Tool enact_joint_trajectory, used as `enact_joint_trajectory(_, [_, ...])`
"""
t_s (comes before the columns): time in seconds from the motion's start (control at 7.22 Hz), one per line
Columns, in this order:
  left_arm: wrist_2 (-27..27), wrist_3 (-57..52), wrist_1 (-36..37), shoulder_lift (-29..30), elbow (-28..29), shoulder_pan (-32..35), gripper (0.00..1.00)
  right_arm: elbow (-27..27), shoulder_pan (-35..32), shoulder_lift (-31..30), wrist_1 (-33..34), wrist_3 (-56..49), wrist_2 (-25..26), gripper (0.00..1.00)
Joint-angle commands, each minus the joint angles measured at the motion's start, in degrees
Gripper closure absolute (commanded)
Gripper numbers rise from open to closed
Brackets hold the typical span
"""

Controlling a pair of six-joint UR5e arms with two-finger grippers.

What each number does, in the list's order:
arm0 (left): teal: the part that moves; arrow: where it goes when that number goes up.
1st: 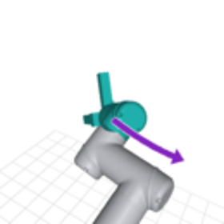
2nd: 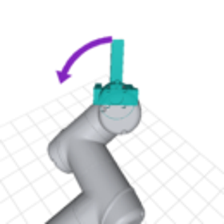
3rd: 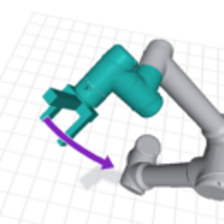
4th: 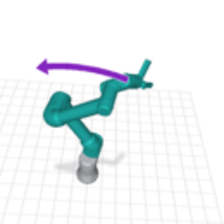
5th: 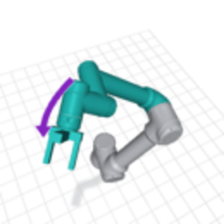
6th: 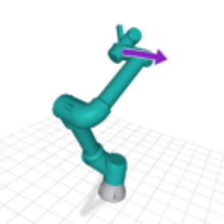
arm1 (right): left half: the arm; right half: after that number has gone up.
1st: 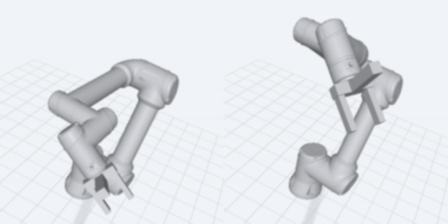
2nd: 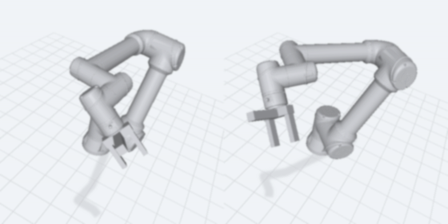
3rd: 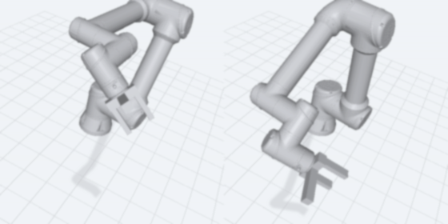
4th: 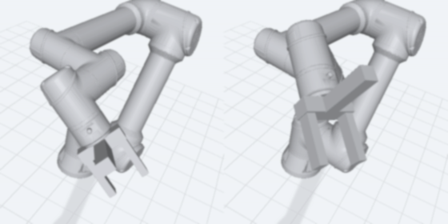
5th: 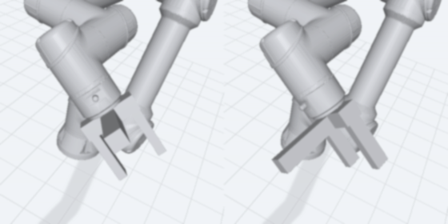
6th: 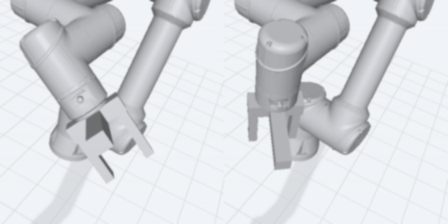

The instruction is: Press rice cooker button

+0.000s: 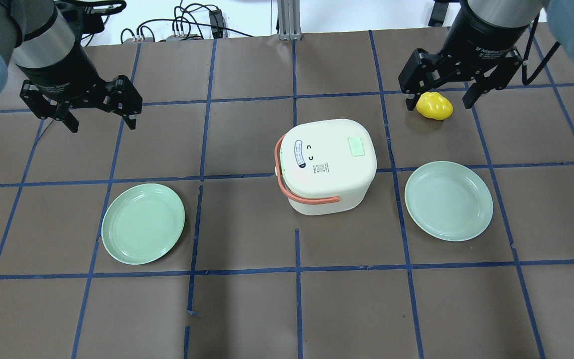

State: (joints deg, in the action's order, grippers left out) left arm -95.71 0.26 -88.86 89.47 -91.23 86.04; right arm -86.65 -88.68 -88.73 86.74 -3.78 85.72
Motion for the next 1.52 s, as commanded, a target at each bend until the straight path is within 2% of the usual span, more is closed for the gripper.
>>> enact_joint_trajectory(0.0, [0.1,0.0,0.0,0.0,0.0,0.0,0.0,-0.4,0.0,-0.1,1.1,0.0,0.0,0.0])
enact_joint_trajectory(0.42, [0.0,0.0,0.0,0.0,0.0,0.0,0.0,-0.4,0.0,0.0,1.1,-0.3,0.1,0.0])
enact_joint_trajectory(0.55, [0.0,0.0,0.0,0.0,0.0,0.0,0.0,-0.5,0.0,0.2,2.3,-0.2,0.1,0.0])
enact_joint_trajectory(0.69, [0.1,0.0,0.0,0.0,0.0,0.0,0.0,-1.1,0.0,0.5,6.9,-0.6,0.1,0.03])
enact_joint_trajectory(0.83, [0.0,0.0,0.0,0.0,0.0,0.0,0.0,-1.6,0.0,0.8,7.1,-0.6,0.0,0.25])
enact_joint_trajectory(0.97, [0.0,0.0,0.0,0.0,0.0,0.0,0.0,-1.8,-0.3,0.9,6.8,0.0,-3.2,0.59])
enact_joint_trajectory(1.11, [0.0,0.0,0.0,0.0,0.0,0.0,0.0,-3.3,-0.6,3.2,7.5,0.9,-9.4,0.77])
enact_joint_trajectory(1.25, [0.1,0.0,0.0,0.0,0.0,0.0,0.0,-4.3,-1.4,5.0,7.7,2.9,-10.4,0.82])
enact_joint_trajectory(1.38, [0.0,0.0,0.0,0.0,0.0,0.0,0.0,-4.3,-2.9,6.3,7.7,5.5,-10.3,0.82])
